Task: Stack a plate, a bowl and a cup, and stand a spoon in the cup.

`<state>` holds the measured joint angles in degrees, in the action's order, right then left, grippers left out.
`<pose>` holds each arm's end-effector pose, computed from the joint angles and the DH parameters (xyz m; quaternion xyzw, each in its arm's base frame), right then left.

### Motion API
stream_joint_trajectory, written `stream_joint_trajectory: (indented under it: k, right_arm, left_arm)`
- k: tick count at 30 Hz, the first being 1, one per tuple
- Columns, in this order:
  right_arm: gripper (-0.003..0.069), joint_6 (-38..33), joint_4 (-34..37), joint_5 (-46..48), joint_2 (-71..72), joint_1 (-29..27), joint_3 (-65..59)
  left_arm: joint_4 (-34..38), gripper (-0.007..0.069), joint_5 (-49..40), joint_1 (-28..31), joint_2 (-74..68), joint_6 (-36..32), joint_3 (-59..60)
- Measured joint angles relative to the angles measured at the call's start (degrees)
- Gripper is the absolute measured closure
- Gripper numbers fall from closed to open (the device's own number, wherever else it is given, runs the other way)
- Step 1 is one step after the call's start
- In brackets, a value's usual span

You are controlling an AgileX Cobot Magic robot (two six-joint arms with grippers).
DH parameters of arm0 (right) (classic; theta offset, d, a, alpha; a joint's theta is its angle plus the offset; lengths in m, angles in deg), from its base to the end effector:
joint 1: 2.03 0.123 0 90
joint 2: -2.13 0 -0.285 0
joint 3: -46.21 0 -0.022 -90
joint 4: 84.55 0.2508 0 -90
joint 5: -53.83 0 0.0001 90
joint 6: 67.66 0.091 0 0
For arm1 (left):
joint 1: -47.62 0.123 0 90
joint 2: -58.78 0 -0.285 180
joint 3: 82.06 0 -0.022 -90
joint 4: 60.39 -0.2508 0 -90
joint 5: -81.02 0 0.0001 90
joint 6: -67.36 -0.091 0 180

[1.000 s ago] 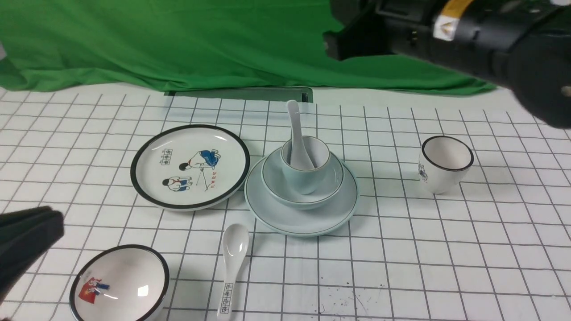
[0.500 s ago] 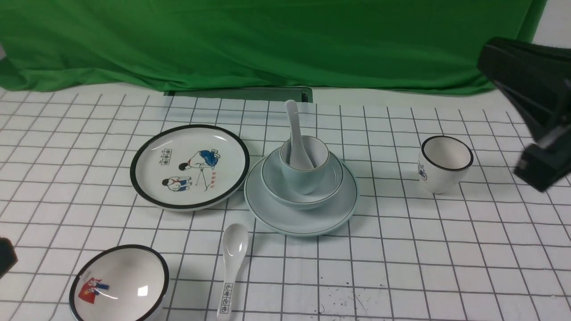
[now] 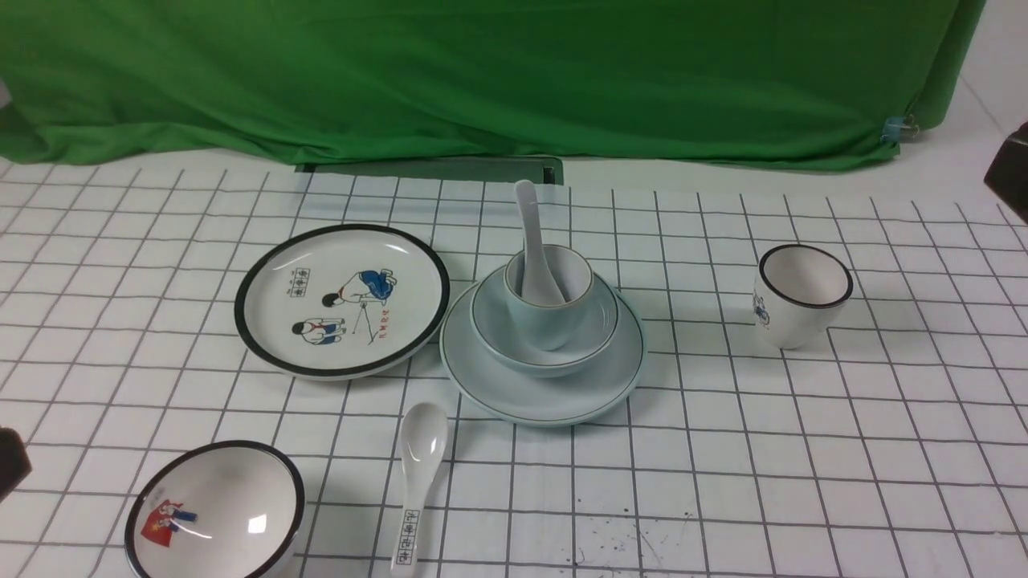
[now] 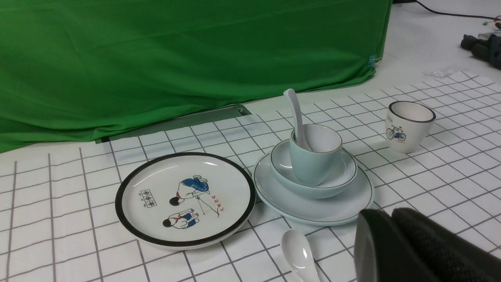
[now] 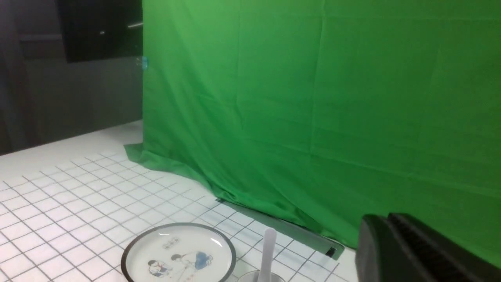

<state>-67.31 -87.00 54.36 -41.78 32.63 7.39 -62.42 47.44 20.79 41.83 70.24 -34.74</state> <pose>0.1078 0.0745 0.3848 -0.2093 0.6305 0.2094 0.7175 0.0310 -0.0137 0.3223 0.1610 0.7364 -0.1519 0.6394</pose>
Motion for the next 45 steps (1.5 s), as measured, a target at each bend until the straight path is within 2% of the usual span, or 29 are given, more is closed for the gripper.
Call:
stream_joint_trajectory:
  k: [4, 8, 14, 18, 21, 23, 24, 26, 30, 35, 45]
  right_arm:
    - [0.0589, 0.1, 0.0, 0.2, 0.1, 0.0, 0.0]
    - [0.0641, 1.4, 0.4, 3.5, 1.7, 0.2, 0.0]
    - [0.0651, 1.0, 0.7, 5.7, 5.3, 0.4, -5.3]
    - [0.0651, 0.9, 0.7, 6.0, 11.6, -4.0, -12.0]
    - [0.0651, 0.9, 0.7, 6.0, 19.8, -14.0, -20.7]
    - [0.0651, 0.9, 0.6, 6.1, 22.1, -17.2, -23.0]
    - [0.0651, 0.9, 0.4, 6.2, 25.9, -22.9, -26.7]
    - [0.0650, 1.2, 0.3, 6.3, 29.6, -28.3, -31.0]
    - [0.0650, 4.3, -1.6, 7.0, 35.0, -34.9, -37.6]
    - [0.0650, 7.3, -3.6, 9.8, 36.1, -36.6, -38.8]
    - [0.0649, 6.0, -3.8, 12.2, 36.1, -36.7, -38.9]
  left_arm:
    - [0.0, 0.0634, 0.0, 0.0, 0.0, 0.0, 0.0]
    - [0.0, 0.0634, 0.0, 0.0, 0.0, 0.0, 0.0]
    - [0.0, 0.0634, 0.0, 0.0, 0.0, 0.0, 0.0]
    - [0.0, 0.0634, 0.0, 0.0, 0.0, 0.0, 0.0]
    - [0.0, 0.0634, 0.0, 0.0, 0.0, -0.3, 0.0]
    - [0.0, 0.0634, 0.0, 0.0, 0.0, -0.3, 0.0]
    - [0.0, 0.0634, 0.0, 0.0, 0.0, -0.4, 0.0]
    - [0.0, 0.0634, 0.0, 0.0, 0.0, -0.4, 0.0]
    - [0.0, 0.0634, 0.0, 0.0, 0.0, -0.4, 0.0]
    - [0.0, 0.0634, 0.0, 0.0, 0.0, -0.4, 0.0]
    - [0.0, 0.0634, 0.0, 0.0, 0.0, -0.4, 0.0]
